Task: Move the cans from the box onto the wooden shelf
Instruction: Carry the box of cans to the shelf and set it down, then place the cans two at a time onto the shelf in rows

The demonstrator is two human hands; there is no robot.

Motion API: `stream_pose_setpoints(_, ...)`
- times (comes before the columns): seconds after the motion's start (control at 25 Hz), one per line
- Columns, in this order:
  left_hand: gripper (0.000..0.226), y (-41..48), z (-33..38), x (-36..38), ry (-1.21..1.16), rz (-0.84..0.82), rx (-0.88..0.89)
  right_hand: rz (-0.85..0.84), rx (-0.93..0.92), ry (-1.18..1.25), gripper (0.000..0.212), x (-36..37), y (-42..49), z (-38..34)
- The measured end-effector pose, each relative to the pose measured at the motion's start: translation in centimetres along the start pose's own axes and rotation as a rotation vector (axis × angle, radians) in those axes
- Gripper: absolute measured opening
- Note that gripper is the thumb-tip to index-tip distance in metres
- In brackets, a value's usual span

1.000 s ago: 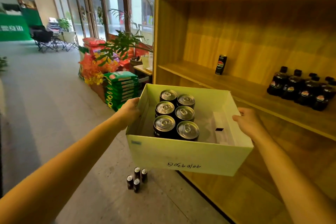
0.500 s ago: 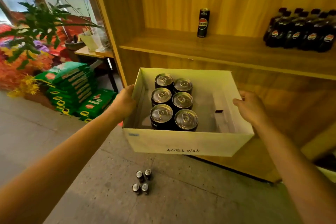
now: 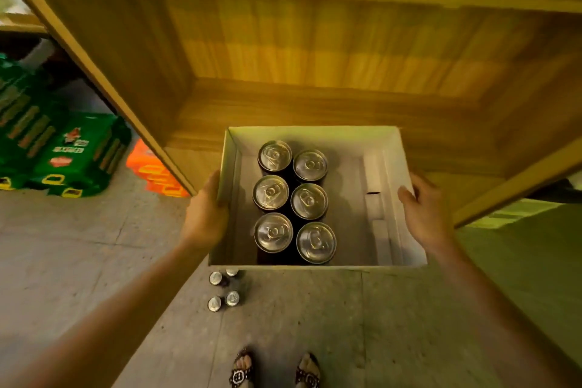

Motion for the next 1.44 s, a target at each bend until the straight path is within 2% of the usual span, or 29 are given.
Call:
stream_pose_setpoints(0.12,0.061,3.1,-7.4,5.7,0.081,-0.075,0.037,0.069,0.043,-0.061,0.037,6.2,-0.7,6.6)
stream_pose_setpoints(0.24,0.063,4.8,-13.8,11.1,0.066,-0.135,-0.002,0.056,0.114,-0.05,0.036,12.5,-1.4,13.4)
stream_pose_setpoints(0.4,0.063,6.5,-23.0,19.1,0.085,-0.185,-0.034,0.002,0.175,-0.018,0.011,20.5,-1.8,23.0)
stream_pose_setpoints(0.56,0.064,7.8,-32.1,26.9,0.071,-0.222,-0.066,-0.029,0.191,-0.019,0.013,28.3,-2.1,32.5)
stream_pose_setpoints(0.8,0.064,10.6,-43.6,36.9,0.055,-0.256,-0.09,-0.041,0.228,-0.042,0.036,39.0,-2.0,45.1)
stream_pose_setpoints(1.08,0.054,12.8,-51.4,43.5,0.041,-0.256,-0.088,-0.046,0.232,-0.071,0.032,46.6,-1.4,52.2)
stream_pose_setpoints(1.44,0.055,13.0,-54.7,45.2,-0.009,-0.233,-0.058,-0.038,0.248,-0.056,0.033,49.3,-2.0,53.9)
Point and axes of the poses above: each hand's wrist, its own y-axis towards the middle knuckle, its own x-axis out of the palm, z = x × y, the point moved 2 cm from there along y, towards the middle knuckle, and after that the axes turned 1 degree about x, right-handed, at the moved point
